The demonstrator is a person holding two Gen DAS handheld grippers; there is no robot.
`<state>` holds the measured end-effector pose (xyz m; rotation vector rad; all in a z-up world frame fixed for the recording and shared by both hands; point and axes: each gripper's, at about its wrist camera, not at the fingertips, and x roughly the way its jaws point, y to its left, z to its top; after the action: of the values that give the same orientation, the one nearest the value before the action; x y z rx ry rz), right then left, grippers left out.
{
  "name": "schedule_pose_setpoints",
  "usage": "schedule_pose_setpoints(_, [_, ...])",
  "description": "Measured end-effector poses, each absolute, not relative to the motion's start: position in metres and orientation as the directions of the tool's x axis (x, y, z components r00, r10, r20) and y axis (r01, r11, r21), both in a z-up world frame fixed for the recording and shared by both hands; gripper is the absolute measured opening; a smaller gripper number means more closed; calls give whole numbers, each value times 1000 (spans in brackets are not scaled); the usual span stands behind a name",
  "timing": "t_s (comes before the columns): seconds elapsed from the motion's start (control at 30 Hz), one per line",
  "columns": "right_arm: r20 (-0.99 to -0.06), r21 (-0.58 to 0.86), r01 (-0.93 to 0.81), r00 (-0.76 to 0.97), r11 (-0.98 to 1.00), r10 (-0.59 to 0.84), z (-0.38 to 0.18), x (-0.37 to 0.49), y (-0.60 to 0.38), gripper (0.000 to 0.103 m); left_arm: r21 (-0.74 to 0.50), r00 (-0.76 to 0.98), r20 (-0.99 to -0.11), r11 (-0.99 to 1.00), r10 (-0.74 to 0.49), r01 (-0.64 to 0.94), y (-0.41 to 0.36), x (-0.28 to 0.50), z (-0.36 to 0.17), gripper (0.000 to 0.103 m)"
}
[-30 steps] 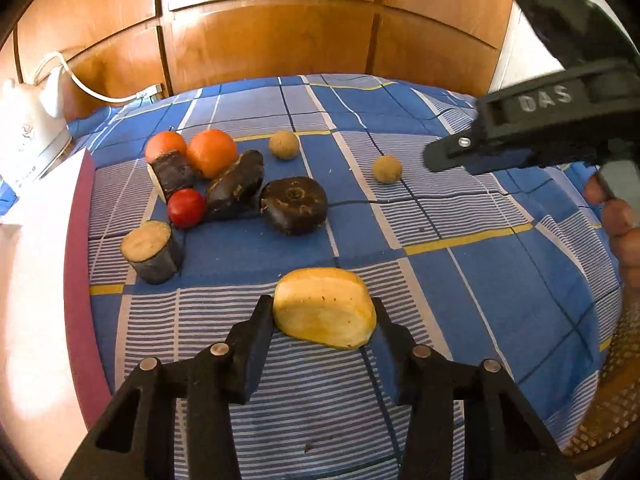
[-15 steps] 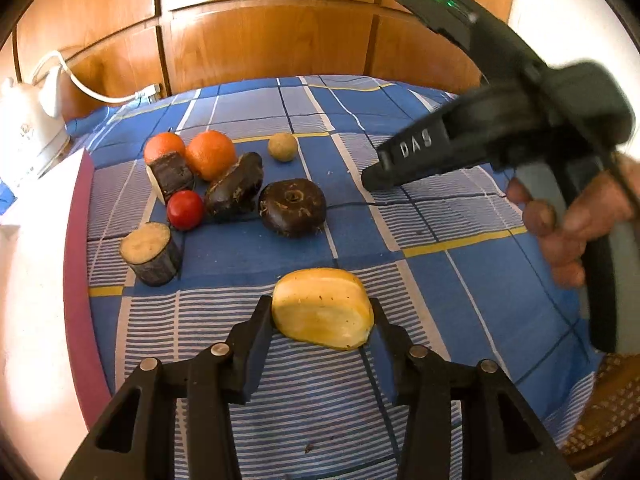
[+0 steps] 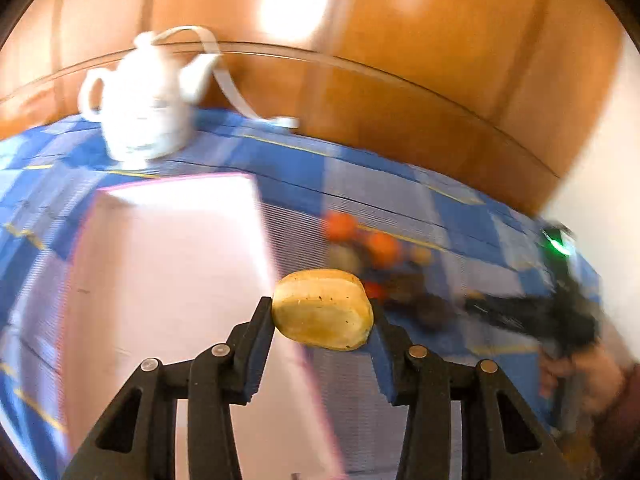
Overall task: Organize fruits
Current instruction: 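Carry the yellow slice into the pink tray with the left gripper while the right grasps the tan potato, then open the left gripper to drop the yellow slice in the tray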
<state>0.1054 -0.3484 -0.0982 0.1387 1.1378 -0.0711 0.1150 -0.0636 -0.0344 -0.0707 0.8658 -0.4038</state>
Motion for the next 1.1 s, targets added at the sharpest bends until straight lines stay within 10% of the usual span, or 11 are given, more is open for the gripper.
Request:
schedule_pose_setpoints(0.5, [-906, 31, 100, 423, 995, -15, -99, 105, -341, 24, -82, 583, -799, 987, -146, 136, -35, 207, -66, 49])
schedule_pose_setpoints(1.1, [-900, 3, 95, 433, 995, -38, -98, 102, -335, 24, -62, 710, -695, 993, -116, 102, -27, 108, -20, 67])
